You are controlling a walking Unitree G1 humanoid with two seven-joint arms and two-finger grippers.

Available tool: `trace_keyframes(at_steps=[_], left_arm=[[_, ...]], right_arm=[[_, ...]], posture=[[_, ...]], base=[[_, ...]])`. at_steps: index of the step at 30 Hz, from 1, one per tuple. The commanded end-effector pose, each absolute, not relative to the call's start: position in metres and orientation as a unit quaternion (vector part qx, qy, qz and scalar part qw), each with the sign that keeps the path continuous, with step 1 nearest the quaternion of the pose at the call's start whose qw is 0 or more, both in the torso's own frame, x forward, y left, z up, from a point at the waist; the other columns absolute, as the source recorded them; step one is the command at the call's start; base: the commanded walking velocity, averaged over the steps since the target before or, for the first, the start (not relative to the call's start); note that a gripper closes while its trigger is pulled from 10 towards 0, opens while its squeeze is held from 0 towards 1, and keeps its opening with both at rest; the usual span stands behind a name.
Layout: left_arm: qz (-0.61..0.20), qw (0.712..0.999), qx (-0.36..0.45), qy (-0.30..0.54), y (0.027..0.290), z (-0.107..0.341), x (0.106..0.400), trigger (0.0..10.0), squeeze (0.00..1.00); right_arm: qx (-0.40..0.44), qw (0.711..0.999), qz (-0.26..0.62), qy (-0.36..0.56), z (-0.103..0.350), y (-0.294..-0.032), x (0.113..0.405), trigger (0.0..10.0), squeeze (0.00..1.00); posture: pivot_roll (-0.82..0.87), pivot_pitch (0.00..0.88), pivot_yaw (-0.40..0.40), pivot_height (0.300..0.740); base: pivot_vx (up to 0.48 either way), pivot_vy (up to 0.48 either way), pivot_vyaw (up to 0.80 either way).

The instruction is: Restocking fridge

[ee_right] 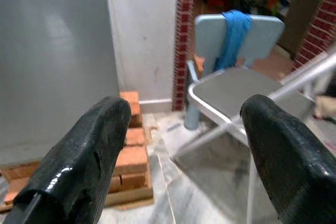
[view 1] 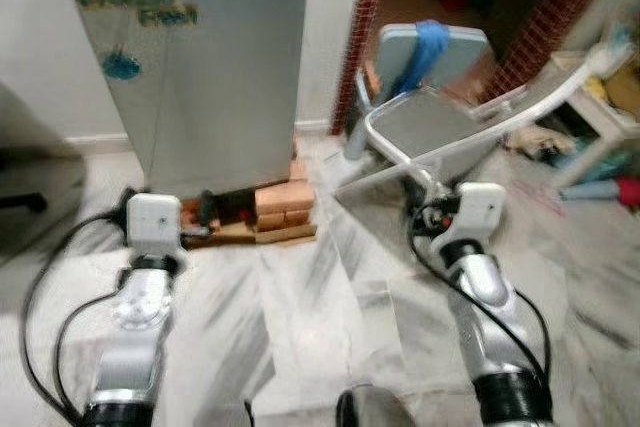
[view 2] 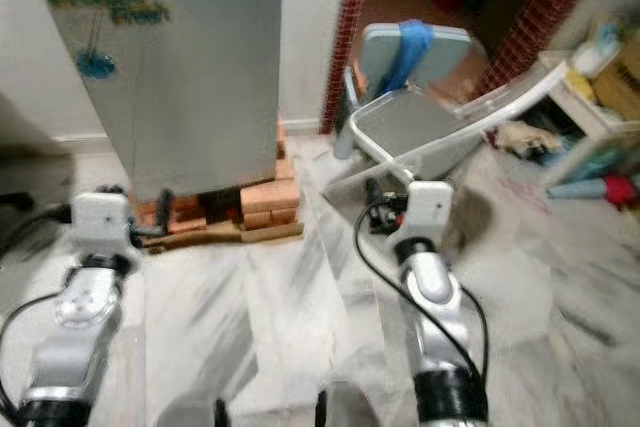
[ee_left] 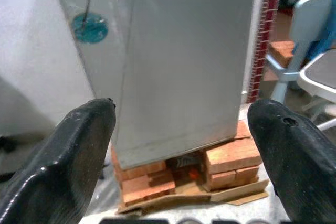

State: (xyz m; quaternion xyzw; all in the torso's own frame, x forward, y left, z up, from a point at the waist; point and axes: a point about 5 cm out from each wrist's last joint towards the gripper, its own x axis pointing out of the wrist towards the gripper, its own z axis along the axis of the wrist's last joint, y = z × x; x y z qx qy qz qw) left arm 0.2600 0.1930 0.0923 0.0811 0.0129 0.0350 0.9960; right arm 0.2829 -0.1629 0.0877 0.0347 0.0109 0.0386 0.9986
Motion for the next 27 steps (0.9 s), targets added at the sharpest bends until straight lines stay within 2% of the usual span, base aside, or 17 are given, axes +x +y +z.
trace_keyframes(at_steps=[1, 18, 27], left_arm=[[0.017, 0.997, 0.077, 0.009, 0.182, 0.093, 0.262, 10.0, 0.0], [0.011, 0.997, 0.076, -0.008, 0.179, 0.097, 0.261, 10.0, 0.0], [-0.024, 0.995, 0.094, -0.013, 0.171, 0.102, 0.271, 10.0, 0.0]], right_arm=[[0.028, 0.999, 0.027, 0.009, 0.089, -0.172, 0.28, 10.0, 0.0], [0.039, 0.999, 0.035, 0.003, 0.09, -0.166, 0.284, 10.0, 0.0], [0.056, 0.998, -0.02, -0.011, 0.087, -0.171, 0.281, 10.0, 0.0]], posture=[[0.05, 0.07, -0.051, 0.74], [0.07, 0.076, -0.056, 0.74], [0.05, 0.036, 0.054, 0.74]], base=[[0.0, 0.48, -0.8], [0.0, 0.477, -0.7], [0.0, 0.465, -0.47]])
